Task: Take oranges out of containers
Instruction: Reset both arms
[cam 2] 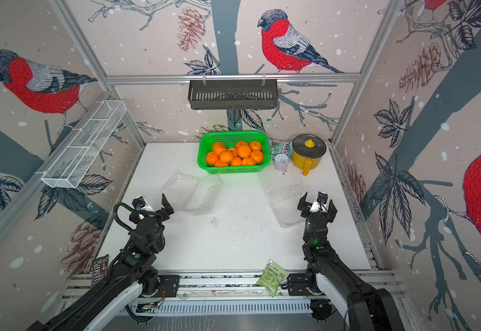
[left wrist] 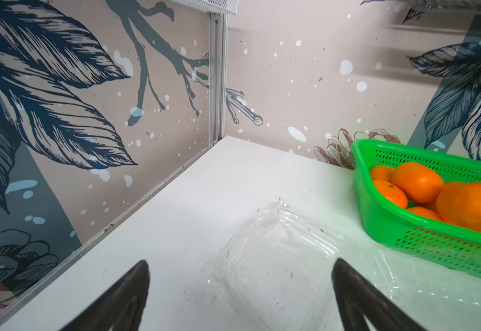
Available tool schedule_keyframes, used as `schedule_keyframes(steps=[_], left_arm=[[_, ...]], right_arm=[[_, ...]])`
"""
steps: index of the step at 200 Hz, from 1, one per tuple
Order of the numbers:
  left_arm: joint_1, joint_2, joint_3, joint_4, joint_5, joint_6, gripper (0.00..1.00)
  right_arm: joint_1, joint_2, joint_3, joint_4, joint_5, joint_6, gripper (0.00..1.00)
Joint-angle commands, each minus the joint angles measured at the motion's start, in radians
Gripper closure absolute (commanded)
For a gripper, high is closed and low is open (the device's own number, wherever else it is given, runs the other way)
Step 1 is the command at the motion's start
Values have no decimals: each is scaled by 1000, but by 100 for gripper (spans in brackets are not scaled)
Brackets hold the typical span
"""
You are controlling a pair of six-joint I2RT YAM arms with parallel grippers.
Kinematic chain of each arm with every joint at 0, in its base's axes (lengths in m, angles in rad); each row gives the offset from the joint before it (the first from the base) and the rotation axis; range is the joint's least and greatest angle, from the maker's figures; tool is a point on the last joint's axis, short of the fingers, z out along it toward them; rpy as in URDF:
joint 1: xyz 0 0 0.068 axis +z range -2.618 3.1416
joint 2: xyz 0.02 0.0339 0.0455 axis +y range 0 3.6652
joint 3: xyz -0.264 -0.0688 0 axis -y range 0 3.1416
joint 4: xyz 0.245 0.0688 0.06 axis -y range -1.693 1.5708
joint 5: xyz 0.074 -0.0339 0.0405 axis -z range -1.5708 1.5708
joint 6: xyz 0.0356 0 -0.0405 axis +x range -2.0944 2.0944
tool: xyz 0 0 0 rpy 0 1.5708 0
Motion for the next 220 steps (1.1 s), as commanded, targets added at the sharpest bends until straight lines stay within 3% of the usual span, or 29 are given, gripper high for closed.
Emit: schedule_keyframes(steps=[1,33,54,84,116,163,199,220], left_arm=[[14,50,-34,142,16,59,3],[79,159,-98,295,152,67,3],[100,216,-99,369,188,123,3],[130,272,-116,487,213,210,3],[238,308,-141,591,345,180,3],[377,500,-96,733,544,107,3],[388,655,-13,774,621,149,2],[389,822,-25,958,623,164,3]], right_arm=[[-7,131,17,214,-50,-10,1],[-6,317,83,328,-129,-67,1],[-10,399,108,378,-144,-89,1],[-18,530,59,616,-122,-97,1],[-50,607,52,699,-178,-84,0],[-79,581,151,465,-193,-44,0],[-105,575,182,394,-225,-17,1],[-105,575,181,394,-225,-18,1]])
